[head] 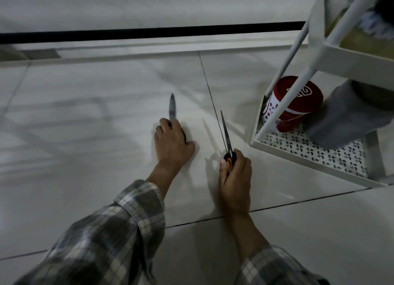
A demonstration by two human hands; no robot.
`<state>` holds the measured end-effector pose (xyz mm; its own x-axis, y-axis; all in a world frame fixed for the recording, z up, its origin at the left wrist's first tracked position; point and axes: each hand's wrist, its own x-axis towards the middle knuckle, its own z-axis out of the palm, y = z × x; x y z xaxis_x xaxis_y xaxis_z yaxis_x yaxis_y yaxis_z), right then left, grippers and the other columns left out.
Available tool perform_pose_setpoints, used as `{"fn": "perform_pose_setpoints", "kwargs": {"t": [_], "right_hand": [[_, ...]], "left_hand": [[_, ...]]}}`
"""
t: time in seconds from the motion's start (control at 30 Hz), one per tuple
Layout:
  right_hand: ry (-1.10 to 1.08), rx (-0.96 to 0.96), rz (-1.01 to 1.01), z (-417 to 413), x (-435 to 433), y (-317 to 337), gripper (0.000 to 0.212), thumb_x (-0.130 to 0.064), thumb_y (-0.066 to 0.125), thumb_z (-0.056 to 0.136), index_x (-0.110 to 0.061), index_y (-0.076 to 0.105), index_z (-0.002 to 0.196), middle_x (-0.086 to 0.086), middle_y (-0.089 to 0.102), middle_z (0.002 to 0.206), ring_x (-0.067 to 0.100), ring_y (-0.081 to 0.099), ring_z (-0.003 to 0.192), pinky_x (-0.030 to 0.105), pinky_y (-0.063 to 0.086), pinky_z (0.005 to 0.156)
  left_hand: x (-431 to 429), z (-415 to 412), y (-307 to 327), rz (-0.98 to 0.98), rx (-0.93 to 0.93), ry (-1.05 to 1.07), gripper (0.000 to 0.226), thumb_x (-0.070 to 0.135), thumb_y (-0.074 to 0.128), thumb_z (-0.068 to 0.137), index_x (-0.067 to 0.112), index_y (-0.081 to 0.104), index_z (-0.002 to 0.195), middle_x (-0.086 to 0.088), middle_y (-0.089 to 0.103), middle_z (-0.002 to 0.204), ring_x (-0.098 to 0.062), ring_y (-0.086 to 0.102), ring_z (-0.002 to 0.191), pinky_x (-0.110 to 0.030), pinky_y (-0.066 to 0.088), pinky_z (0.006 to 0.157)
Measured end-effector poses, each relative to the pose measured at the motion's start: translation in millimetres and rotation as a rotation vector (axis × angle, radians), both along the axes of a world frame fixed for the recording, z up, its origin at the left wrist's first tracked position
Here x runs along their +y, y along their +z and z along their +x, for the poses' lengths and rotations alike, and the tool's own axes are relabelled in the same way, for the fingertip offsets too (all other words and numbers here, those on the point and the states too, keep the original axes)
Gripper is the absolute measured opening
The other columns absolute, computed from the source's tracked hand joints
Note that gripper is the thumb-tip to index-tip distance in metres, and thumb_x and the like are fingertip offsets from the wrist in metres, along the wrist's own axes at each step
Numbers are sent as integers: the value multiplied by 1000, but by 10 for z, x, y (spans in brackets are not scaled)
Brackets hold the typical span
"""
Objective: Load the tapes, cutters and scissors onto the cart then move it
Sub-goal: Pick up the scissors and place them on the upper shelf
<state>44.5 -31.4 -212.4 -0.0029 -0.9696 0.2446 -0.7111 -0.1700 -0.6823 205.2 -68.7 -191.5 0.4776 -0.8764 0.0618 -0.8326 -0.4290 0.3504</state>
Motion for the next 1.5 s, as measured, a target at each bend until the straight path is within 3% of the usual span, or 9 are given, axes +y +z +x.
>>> {"fn": "perform_pose_setpoints", "kwargs": {"t": [0.23, 0.33, 0.47, 0.63, 0.9, 1.03, 1.27, 1.4, 1.5], "right_hand": [[42, -21, 48, -44, -16, 24, 57, -47, 36, 93, -3, 46, 127, 15, 53, 113, 27, 51, 101, 32, 45, 82], [125, -73, 134, -143, -73, 93, 46, -41, 42, 95, -4, 49, 123, 13, 54, 110, 25, 52, 100, 17, 38, 79], [167, -155, 145, -271, -36, 399, 33, -31, 43, 97, -5, 54, 113, 11, 52, 104, 16, 49, 87, 0, 33, 72], [187, -268, 62, -342, 38, 1101, 15, -26, 42, 98, -17, 51, 107, 0, 53, 95, 4, 52, 81, 18, 43, 72], [178, -319, -163, -542, 143, 2433, 37, -45, 34, 91, -20, 51, 113, -15, 56, 92, -1, 55, 86, 11, 43, 71], [117, -306, -323, -736, 144, 3060, 48, -58, 30, 92, -21, 49, 116, -12, 56, 97, 3, 58, 89, 22, 52, 75], [-109, -206, -586, -1339, -30, 4128, 49, -39, 39, 90, -5, 58, 120, 8, 45, 116, 3, 48, 92, -3, 38, 77], [-161, -59, -474, -1774, -340, 4729, 44, -36, 44, 93, -8, 56, 125, 14, 42, 126, 24, 51, 112, 30, 49, 90], [-43, 148, -289, -1992, -663, 5149, 34, -21, 50, 95, -6, 57, 124, 16, 40, 124, 28, 47, 111, 17, 37, 90]], "left_hand": [[182, 19, 116, 178, 23, 159, 82, 50, 75, 64, 1, 38, 118, -17, 43, 122, -35, 42, 111, -43, 38, 91], [366, 95, 186, 183, 282, 150, 89, 46, 83, 55, -1, 39, 116, -18, 36, 122, -33, 47, 107, -40, 46, 87], [694, -63, 427, -5, 458, 47, 72, 31, 88, 52, 4, 43, 101, -10, 43, 102, -25, 49, 86, -28, 41, 68], [815, -281, 1029, -164, 552, 6, 63, 30, 87, 53, 19, 39, 92, 3, 53, 78, -10, 51, 62, -21, 34, 50], [835, -687, 2268, -467, 634, -217, 28, 22, 68, 81, 34, 44, 89, 11, 56, 80, -2, 55, 74, -15, 43, 58], [821, -937, 2921, -536, 667, -301, 27, 28, 67, 81, 39, 44, 90, 11, 59, 83, 2, 56, 78, -18, 47, 60], [752, -1392, 3800, -649, 670, -448, 24, 25, 62, 86, 29, 47, 103, 12, 58, 90, 1, 55, 83, -13, 43, 62], [679, -1636, 4127, -644, 693, -519, 24, 22, 60, 87, 25, 47, 107, 6, 58, 93, -5, 56, 85, -13, 42, 62], [644, -1743, 4244, -631, 705, -520, 26, 23, 59, 88, 25, 45, 109, 9, 57, 96, -5, 55, 89, -15, 42, 66]]}}
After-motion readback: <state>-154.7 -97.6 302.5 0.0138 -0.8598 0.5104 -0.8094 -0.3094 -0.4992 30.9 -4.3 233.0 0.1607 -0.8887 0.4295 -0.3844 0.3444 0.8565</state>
